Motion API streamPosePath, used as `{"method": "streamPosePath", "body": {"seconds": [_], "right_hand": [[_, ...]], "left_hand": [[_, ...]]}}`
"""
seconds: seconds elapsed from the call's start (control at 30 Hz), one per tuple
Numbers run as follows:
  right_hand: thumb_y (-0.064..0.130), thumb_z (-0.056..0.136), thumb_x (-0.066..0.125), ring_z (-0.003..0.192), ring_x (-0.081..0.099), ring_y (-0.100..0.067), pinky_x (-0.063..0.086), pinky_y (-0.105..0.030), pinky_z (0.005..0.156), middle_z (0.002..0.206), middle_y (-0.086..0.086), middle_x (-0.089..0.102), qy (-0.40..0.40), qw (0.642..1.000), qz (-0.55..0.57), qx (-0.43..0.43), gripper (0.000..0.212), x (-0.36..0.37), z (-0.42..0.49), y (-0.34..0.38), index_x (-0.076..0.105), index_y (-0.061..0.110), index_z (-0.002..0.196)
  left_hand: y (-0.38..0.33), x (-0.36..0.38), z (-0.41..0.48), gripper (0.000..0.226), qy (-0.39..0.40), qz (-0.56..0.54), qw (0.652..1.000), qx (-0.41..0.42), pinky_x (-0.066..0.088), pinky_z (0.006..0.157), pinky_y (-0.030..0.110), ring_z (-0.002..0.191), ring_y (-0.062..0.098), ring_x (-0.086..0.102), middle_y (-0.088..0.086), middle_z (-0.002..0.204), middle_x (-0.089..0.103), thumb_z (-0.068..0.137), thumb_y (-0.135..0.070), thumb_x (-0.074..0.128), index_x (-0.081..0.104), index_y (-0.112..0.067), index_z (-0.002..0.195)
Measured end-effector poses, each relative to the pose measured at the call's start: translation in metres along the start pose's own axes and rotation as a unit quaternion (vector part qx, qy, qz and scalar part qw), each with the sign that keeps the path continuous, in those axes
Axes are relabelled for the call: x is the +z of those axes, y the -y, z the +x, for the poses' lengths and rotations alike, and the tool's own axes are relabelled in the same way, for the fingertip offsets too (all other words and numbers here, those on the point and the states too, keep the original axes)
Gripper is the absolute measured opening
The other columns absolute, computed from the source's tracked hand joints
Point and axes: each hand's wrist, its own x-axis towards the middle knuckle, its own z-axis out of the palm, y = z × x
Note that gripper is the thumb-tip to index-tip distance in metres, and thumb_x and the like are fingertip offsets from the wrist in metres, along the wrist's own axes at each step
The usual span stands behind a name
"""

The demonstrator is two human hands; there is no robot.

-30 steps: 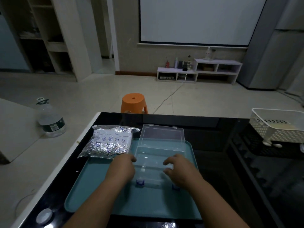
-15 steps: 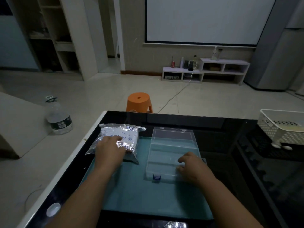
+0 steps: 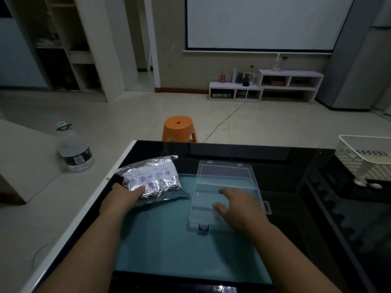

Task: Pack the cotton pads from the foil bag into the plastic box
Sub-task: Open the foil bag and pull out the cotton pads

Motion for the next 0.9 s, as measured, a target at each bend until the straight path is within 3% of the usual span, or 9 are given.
{"method": "streamPosePath", "body": {"seconds": [0.07, 0.17, 0.33, 0.4, 0.57, 0.63, 0.7, 0.8, 0.9], "right_hand": [[0.045, 0.098, 0.047, 0.136, 0.040, -0.026, 0.034, -0.040, 0.111, 0.152, -0.004, 0.040, 0.042, 0.999, -0.022, 0.009, 0.054, 0.000, 0.001, 0.000, 0.038, 0.028, 0.148], [0.039, 0.099, 0.049, 0.132, 0.045, -0.024, 0.036, -0.038, 0.109, 0.149, -0.004, 0.045, 0.053, 0.998, 0.005, 0.028, 0.047, -0.002, 0.001, 0.000, 0.044, 0.029, 0.144], [0.036, 0.098, 0.051, 0.125, 0.053, -0.022, 0.040, -0.034, 0.106, 0.139, -0.003, 0.056, 0.049, 0.998, 0.018, 0.045, 0.041, -0.004, 0.000, 0.000, 0.053, 0.029, 0.138], [0.034, 0.097, 0.052, 0.124, 0.054, -0.022, 0.041, -0.034, 0.106, 0.139, -0.003, 0.057, 0.057, 0.997, 0.031, 0.051, 0.040, -0.005, 0.000, -0.001, 0.053, 0.029, 0.137], [0.034, 0.096, 0.054, 0.122, 0.054, -0.020, 0.043, -0.036, 0.106, 0.137, -0.003, 0.058, 0.074, 0.994, 0.056, 0.064, 0.037, -0.007, 0.002, -0.003, 0.057, 0.029, 0.134], [0.037, 0.096, 0.055, 0.121, 0.055, -0.020, 0.043, -0.035, 0.103, 0.135, -0.003, 0.059, 0.042, 0.994, 0.081, 0.063, 0.038, -0.007, 0.002, -0.002, 0.058, 0.028, 0.133], [0.045, 0.096, 0.053, 0.119, 0.056, -0.019, 0.044, -0.036, 0.101, 0.135, -0.003, 0.059, -0.038, 0.989, 0.134, 0.043, 0.046, -0.008, 0.003, -0.001, 0.054, 0.025, 0.137], [0.061, 0.087, 0.055, 0.115, 0.054, -0.019, 0.045, -0.038, 0.096, 0.140, -0.004, 0.052, -0.106, 0.939, 0.327, 0.021, 0.078, -0.014, 0.002, 0.003, 0.032, 0.022, 0.151], [0.067, 0.070, 0.070, 0.120, 0.055, -0.023, 0.044, -0.042, 0.101, 0.141, -0.006, 0.051, -0.045, 0.847, 0.529, -0.018, 0.101, -0.019, -0.001, 0.008, 0.028, 0.023, 0.151]], "left_hand": [[0.001, 0.001, 0.003, 0.095, 0.001, -0.013, 1.000, 0.000, 0.051, 0.092, 0.044, 0.103, 0.032, 0.062, 0.010, 0.126, 0.062, 0.050, -0.061, 0.074, 0.052, -0.015, 0.130], [-0.004, -0.003, -0.003, 0.069, 0.011, -0.083, 0.996, -0.015, 0.054, 0.087, 0.046, 0.096, 0.032, 0.064, 0.012, 0.124, 0.061, 0.062, -0.031, 0.087, 0.056, -0.009, 0.120], [-0.011, -0.004, -0.007, 0.059, 0.017, -0.196, 0.980, -0.005, 0.053, 0.080, 0.042, 0.094, 0.029, 0.060, 0.011, 0.113, 0.060, 0.070, 0.002, 0.079, 0.045, -0.006, 0.118], [-0.017, -0.008, -0.012, 0.049, -0.012, -0.208, 0.978, 0.034, 0.050, 0.069, 0.035, 0.089, 0.025, 0.058, 0.006, 0.104, 0.058, 0.076, 0.003, 0.072, 0.042, -0.013, 0.111], [-0.036, -0.019, -0.024, 0.049, -0.067, -0.240, 0.957, 0.149, 0.057, 0.074, 0.043, 0.083, 0.022, 0.066, 0.003, 0.096, 0.066, 0.071, -0.005, 0.078, 0.047, -0.016, 0.108], [-0.043, -0.017, -0.029, 0.051, -0.045, -0.242, 0.953, 0.175, 0.056, 0.072, 0.039, 0.083, 0.021, 0.066, 0.002, 0.095, 0.067, 0.070, -0.006, 0.080, 0.046, -0.017, 0.107], [-0.050, -0.013, -0.037, 0.052, -0.004, -0.261, 0.944, 0.203, 0.057, 0.072, 0.041, 0.086, 0.022, 0.067, 0.004, 0.098, 0.067, 0.071, -0.004, 0.080, 0.044, -0.019, 0.106], [-0.056, -0.005, -0.048, 0.055, 0.069, -0.304, 0.925, 0.218, 0.057, 0.069, 0.036, 0.089, 0.022, 0.067, 0.007, 0.102, 0.066, 0.071, 0.005, 0.078, 0.044, -0.018, 0.106], [-0.061, 0.004, -0.060, 0.060, 0.141, -0.321, 0.906, 0.236, 0.056, 0.070, 0.034, 0.092, 0.022, 0.069, 0.010, 0.106, 0.068, 0.068, 0.010, 0.078, 0.046, -0.018, 0.110]]}}
